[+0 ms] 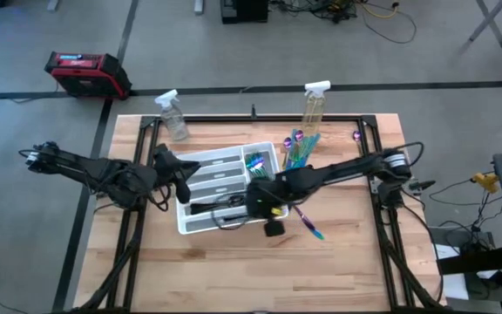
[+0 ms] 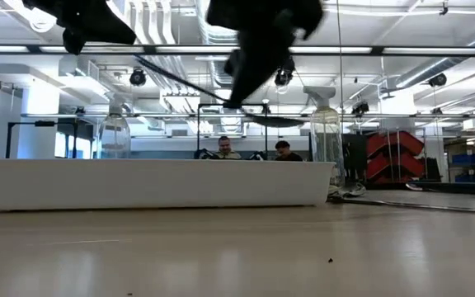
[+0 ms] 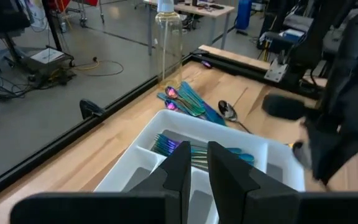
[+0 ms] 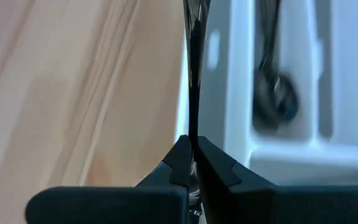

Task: Sort silverware
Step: Put the black spoon with the other black spoons on the silverware tray

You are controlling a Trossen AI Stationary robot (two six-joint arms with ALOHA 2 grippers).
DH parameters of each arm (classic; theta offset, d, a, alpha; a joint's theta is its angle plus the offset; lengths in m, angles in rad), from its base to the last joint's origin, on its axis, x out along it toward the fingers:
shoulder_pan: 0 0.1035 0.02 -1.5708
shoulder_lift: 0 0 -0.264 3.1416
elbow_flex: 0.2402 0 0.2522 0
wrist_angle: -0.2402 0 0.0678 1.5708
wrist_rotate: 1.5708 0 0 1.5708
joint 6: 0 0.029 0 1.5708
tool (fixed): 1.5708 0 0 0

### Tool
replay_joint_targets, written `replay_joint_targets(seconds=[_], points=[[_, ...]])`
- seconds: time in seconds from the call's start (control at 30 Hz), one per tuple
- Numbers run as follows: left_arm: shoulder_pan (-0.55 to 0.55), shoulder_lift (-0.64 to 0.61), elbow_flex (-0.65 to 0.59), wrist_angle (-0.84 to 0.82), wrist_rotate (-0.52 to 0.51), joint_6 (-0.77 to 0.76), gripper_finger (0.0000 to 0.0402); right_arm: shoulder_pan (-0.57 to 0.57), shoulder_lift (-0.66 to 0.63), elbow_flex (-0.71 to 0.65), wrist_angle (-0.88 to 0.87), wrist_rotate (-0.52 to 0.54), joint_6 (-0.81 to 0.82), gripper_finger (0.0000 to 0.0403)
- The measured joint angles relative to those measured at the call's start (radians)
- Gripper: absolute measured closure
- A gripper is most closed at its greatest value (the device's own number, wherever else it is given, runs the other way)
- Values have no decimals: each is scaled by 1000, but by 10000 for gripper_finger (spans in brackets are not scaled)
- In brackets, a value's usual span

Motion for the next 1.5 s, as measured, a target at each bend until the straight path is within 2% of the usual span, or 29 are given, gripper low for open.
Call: replay_joint_targets(seconds=[0.2,0.47,0.7,0.9,1.27,1.5], points=[[1,10,0,-25,-4,10,363,-58,154,182,-5,0,-18,403],[2,-13,0,-39,-57,70,363,-112,315,385,0,-10,-53,403],[3,-81,0,-37,-67,130,363,-139,408,440,-6,-10,-48,403],[3,-121,0,-43,-69,143,363,-147,417,440,-4,-8,-18,396],[3,-101,0,-53,-64,140,363,-130,410,442,14,-8,-5,325],[3,-108,-1,-125,-44,122,363,-108,298,441,-217,-6,-90,300]])
